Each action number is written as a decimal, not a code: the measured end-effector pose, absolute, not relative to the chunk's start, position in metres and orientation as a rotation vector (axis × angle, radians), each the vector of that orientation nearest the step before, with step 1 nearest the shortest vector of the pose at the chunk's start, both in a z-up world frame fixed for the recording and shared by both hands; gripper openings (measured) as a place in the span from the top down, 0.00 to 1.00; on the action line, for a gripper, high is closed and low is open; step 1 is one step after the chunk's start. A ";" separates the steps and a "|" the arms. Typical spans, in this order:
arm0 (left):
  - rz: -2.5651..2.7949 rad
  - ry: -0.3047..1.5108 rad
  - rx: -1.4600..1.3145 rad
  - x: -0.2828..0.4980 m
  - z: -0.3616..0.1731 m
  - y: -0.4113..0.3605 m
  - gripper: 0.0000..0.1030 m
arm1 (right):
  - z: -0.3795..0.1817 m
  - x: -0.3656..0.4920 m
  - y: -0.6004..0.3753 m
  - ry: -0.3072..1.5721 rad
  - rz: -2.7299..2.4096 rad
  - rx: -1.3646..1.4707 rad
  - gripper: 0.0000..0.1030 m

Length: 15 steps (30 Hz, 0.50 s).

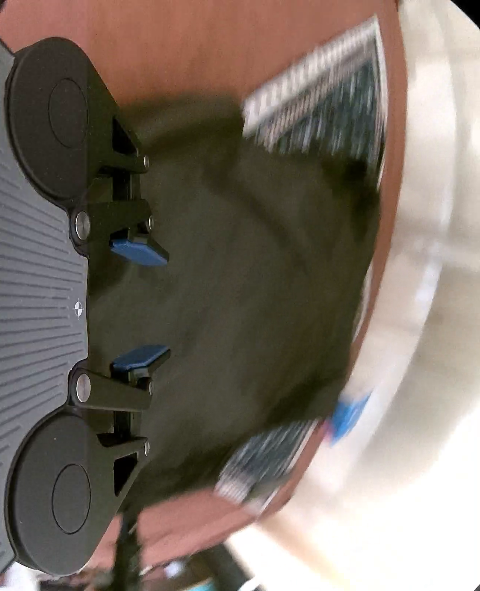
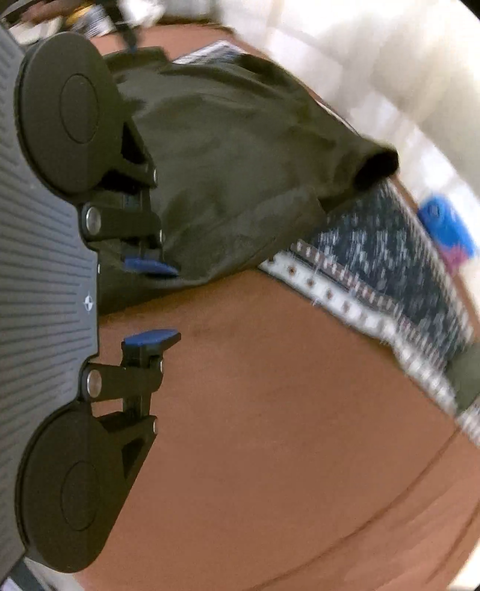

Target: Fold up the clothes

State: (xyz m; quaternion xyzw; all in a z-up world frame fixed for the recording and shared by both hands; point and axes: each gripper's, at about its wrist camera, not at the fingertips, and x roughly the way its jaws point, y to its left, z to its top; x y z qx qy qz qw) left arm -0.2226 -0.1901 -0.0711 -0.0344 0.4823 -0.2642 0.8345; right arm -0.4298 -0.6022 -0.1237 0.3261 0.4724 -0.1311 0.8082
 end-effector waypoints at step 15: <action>-0.359 0.877 -0.038 -0.048 -0.070 -0.188 0.35 | -0.038 -0.225 -0.578 0.793 -0.031 0.391 0.45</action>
